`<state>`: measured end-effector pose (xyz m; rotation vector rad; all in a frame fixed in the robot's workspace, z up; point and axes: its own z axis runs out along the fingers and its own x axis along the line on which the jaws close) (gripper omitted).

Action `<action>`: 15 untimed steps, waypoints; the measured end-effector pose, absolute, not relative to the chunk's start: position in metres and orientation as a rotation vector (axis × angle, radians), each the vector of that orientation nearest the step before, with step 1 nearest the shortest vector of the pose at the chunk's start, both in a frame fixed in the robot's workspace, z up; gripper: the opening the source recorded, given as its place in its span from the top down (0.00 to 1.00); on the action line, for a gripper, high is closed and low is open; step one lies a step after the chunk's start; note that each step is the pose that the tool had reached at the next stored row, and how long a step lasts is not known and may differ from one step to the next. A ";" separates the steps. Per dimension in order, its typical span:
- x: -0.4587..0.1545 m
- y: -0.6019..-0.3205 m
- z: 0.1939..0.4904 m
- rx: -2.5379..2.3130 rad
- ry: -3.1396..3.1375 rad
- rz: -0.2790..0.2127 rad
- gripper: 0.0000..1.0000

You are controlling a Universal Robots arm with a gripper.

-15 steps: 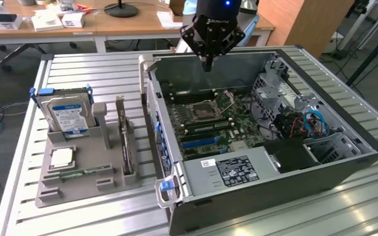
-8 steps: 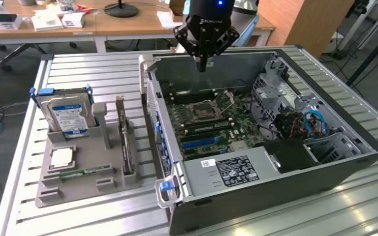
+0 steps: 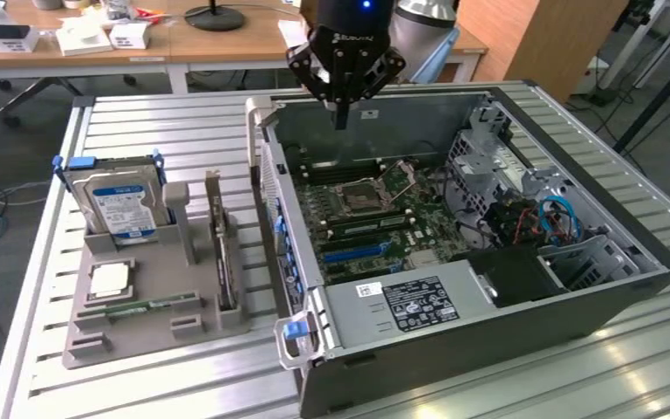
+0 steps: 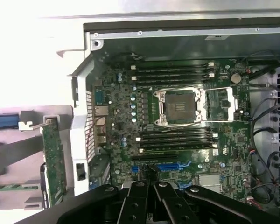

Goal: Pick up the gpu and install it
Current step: 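Reach for the gpu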

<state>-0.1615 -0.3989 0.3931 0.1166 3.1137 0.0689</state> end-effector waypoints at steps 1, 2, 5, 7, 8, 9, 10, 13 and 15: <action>-0.165 -0.399 0.393 0.117 3.114 0.069 0.90; -0.168 -0.399 0.393 0.117 3.114 0.069 0.90; -0.178 -0.399 0.393 0.117 3.114 0.069 0.90; -0.184 -0.399 0.393 0.117 3.114 0.069 0.90; -0.187 -0.399 0.393 0.116 3.114 0.069 0.90; -0.190 -0.399 0.393 0.116 3.114 0.069 0.90; -0.193 -0.399 0.393 0.116 3.114 0.069 0.90; -0.201 -0.399 0.393 0.116 3.114 0.069 0.90; -0.206 -0.399 0.393 0.115 3.114 0.069 0.90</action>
